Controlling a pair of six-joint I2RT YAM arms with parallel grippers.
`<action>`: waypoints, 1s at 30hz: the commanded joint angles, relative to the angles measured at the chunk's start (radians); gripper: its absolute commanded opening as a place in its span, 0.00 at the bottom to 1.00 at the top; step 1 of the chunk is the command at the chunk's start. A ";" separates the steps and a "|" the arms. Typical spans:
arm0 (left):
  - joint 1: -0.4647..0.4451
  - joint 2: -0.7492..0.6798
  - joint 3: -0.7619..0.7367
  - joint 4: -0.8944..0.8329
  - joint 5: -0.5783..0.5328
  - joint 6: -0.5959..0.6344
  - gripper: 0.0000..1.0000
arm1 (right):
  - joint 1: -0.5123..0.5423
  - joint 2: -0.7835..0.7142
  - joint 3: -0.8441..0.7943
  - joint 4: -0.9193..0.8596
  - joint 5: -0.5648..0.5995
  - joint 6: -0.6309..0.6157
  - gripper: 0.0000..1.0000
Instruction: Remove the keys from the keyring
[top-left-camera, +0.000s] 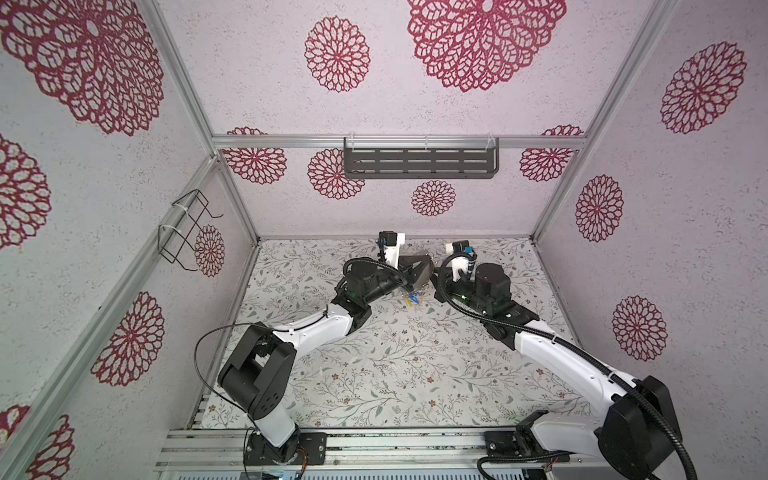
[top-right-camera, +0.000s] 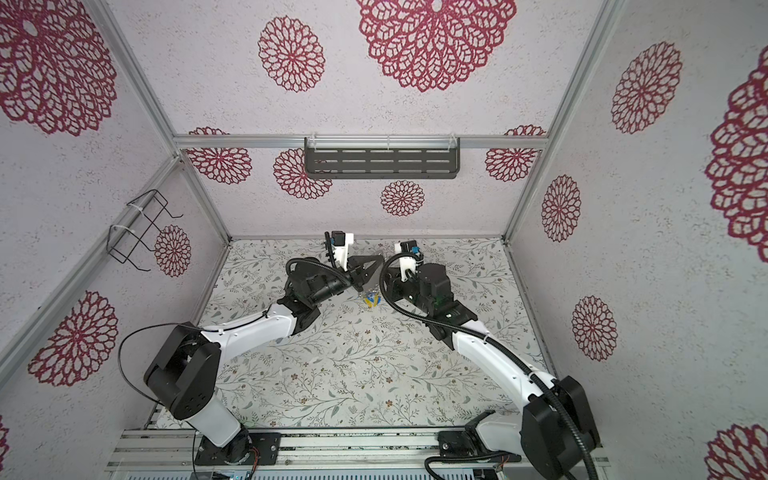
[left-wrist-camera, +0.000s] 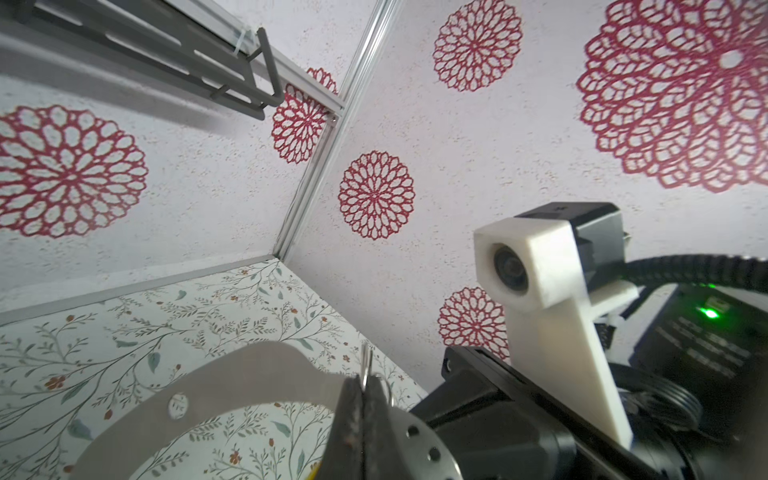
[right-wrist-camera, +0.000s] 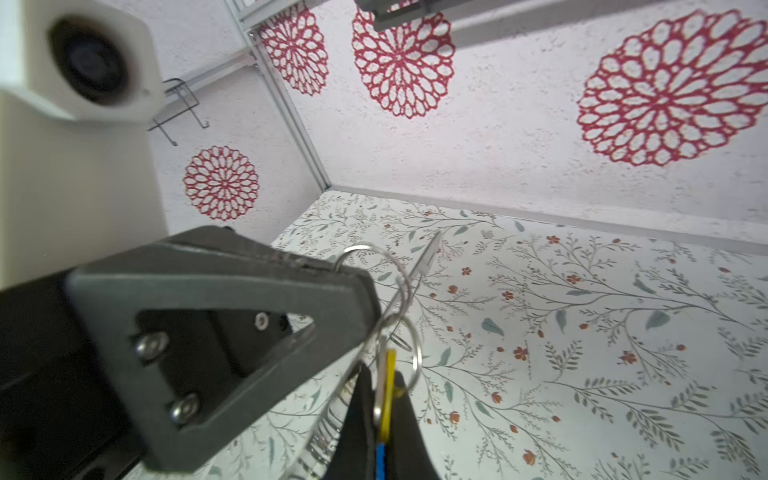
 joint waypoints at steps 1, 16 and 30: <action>0.035 -0.083 0.043 0.036 0.103 -0.030 0.00 | -0.003 -0.083 0.020 -0.144 -0.112 0.017 0.00; 0.090 -0.079 0.168 -0.082 0.431 -0.149 0.00 | -0.143 -0.233 -0.010 -0.229 -0.231 -0.038 0.34; 0.103 0.017 0.287 -0.205 0.615 -0.185 0.00 | -0.302 -0.204 -0.015 0.116 -0.568 0.111 0.36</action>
